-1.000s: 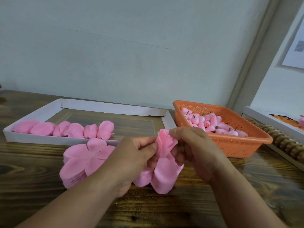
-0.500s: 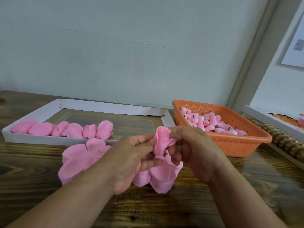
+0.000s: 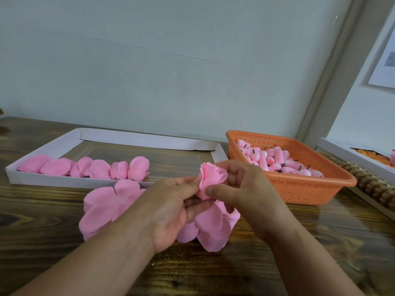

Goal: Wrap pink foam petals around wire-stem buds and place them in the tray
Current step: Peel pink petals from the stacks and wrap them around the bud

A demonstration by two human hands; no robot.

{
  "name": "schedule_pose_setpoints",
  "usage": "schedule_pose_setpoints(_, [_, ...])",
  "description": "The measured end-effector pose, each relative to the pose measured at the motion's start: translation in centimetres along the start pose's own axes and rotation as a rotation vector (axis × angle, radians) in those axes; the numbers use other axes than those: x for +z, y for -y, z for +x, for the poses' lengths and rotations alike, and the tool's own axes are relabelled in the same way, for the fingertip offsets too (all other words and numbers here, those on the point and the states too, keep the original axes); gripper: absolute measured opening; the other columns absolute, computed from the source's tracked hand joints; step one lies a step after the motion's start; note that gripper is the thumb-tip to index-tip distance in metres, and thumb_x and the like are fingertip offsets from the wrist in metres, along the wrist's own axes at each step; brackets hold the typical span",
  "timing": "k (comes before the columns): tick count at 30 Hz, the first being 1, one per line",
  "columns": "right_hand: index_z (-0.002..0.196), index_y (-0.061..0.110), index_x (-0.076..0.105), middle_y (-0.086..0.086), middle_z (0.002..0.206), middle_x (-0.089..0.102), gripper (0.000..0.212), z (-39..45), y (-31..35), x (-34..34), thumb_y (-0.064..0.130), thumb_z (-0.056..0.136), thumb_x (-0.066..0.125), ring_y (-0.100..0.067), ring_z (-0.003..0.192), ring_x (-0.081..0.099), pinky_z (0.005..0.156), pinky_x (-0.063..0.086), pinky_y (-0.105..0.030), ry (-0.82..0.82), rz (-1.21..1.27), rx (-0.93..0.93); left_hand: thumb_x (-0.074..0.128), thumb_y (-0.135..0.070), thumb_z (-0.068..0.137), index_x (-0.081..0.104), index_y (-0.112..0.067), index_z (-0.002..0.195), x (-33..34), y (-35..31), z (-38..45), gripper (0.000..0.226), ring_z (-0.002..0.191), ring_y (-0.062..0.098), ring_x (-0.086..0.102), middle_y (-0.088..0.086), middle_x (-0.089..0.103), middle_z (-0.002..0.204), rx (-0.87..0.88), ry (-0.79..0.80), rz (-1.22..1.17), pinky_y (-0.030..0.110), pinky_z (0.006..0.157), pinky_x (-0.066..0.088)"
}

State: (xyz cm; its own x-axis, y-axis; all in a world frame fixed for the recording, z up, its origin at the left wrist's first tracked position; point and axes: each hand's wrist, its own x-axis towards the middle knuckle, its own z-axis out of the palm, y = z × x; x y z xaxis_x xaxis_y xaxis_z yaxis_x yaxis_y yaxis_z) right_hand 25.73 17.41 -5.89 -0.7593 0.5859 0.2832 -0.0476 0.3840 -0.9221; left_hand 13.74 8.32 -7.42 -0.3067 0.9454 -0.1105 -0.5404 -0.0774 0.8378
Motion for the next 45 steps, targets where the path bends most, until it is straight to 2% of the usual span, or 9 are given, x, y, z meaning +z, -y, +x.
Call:
schedule_pose_setpoints(11, [0.073,0.000,0.061,0.009,0.045,0.048,0.018,0.0,0.0,0.7,0.014,0.074,0.072,0.000,0.039,0.042,0.038,0.032,-0.013,-0.264,-0.148,-0.002,0.049,-0.004,0.096,0.067,0.007,0.108,0.5,0.1,-0.4,0.024,0.104,0.028,0.067,0.023,0.070,0.105,0.010,0.008,0.036,0.030,0.084,0.056])
schedule_pose_setpoints(17, [0.070,-0.007,0.056,-0.005,0.052,0.047,0.031,0.1,-0.1,1.2,0.020,0.074,0.071,-0.008,0.044,0.040,0.040,0.033,-0.017,-0.377,-0.214,-0.018,0.052,-0.002,0.091,0.068,0.008,0.107,0.6,0.1,-0.5,0.024,0.106,0.027,0.067,0.022,0.070,0.105,0.013,0.059,0.041,0.030,0.088,0.055])
schedule_pose_setpoints(24, [0.070,-0.002,0.057,0.007,0.036,0.048,0.017,0.0,0.1,1.0,0.008,0.081,0.065,0.001,0.032,0.042,0.034,0.031,-0.010,-0.248,-0.031,0.053,0.059,-0.009,0.082,0.067,0.010,0.104,0.4,0.0,-0.6,0.030,0.105,0.025,0.067,0.021,0.070,0.107,-0.027,0.071,0.015,0.027,0.083,0.056])
schedule_pose_setpoints(33, [0.073,0.007,0.058,-0.004,0.047,0.049,0.035,0.2,0.6,-0.3,0.037,0.089,0.055,-0.014,0.038,0.035,0.038,0.029,-0.019,-0.260,0.131,0.169,0.065,-0.003,0.064,0.066,0.015,0.091,0.1,-0.8,-0.2,0.033,0.077,0.027,0.073,0.026,0.070,0.088,-0.090,-0.029,-0.131,0.025,0.063,0.060])
schedule_pose_setpoints(35, [0.082,0.008,0.062,-0.001,0.053,0.052,0.009,0.2,0.5,-0.9,0.014,0.087,0.060,-0.015,0.045,0.039,0.041,0.033,-0.022,-0.329,0.068,0.049,0.065,-0.002,0.063,0.067,0.015,0.086,-0.1,-1.4,-0.1,0.028,0.073,0.028,0.073,0.025,0.071,0.084,-0.094,-0.047,-0.197,0.027,0.059,0.060])
schedule_pose_setpoints(37, [0.085,0.016,0.063,0.006,0.069,0.058,0.026,-0.1,0.6,-1.6,-0.008,0.077,0.062,-0.011,0.062,0.050,0.055,0.041,-0.021,-0.305,-0.129,-0.175,0.065,-0.001,0.063,0.066,0.015,0.085,-0.3,-1.8,-0.1,0.027,0.067,0.028,0.072,0.024,0.071,0.081,-0.090,-0.064,-0.244,0.028,0.057,0.059])
schedule_pose_setpoints(39, [0.091,0.024,0.061,0.010,0.096,0.059,0.040,-0.4,0.8,-1.6,-0.009,0.070,0.060,-0.002,0.087,0.054,0.074,0.043,-0.016,-0.160,-0.394,-0.388,0.064,-0.001,0.062,0.065,0.014,0.090,-0.4,-2.0,0.0,0.032,0.064,0.027,0.072,0.023,0.069,0.080,-0.089,-0.071,-0.261,0.028,0.057,0.059])
schedule_pose_setpoints(42, [0.102,0.023,0.065,0.000,0.134,0.044,0.044,-0.4,0.6,-0.9,-0.003,0.067,0.060,-0.001,0.129,0.036,0.102,0.026,-0.010,0.030,-0.694,-0.491,0.064,-0.001,0.062,0.063,0.014,0.099,-0.6,-2.0,0.0,0.040,0.065,0.026,0.071,0.024,0.067,0.084,-0.099,-0.064,-0.270,0.028,0.056,0.060])
schedule_pose_setpoints(45, [0.100,0.022,0.070,-0.007,0.146,0.035,0.039,-0.2,0.3,-0.3,-0.004,0.071,0.067,-0.012,0.140,0.025,0.111,0.009,-0.011,0.076,-0.820,-0.533,0.063,0.001,0.063,0.064,0.012,0.089,-0.6,-2.1,-0.1,0.028,0.060,0.024,0.070,0.022,0.068,0.074,-0.107,-0.044,-0.290,0.029,0.053,0.059])
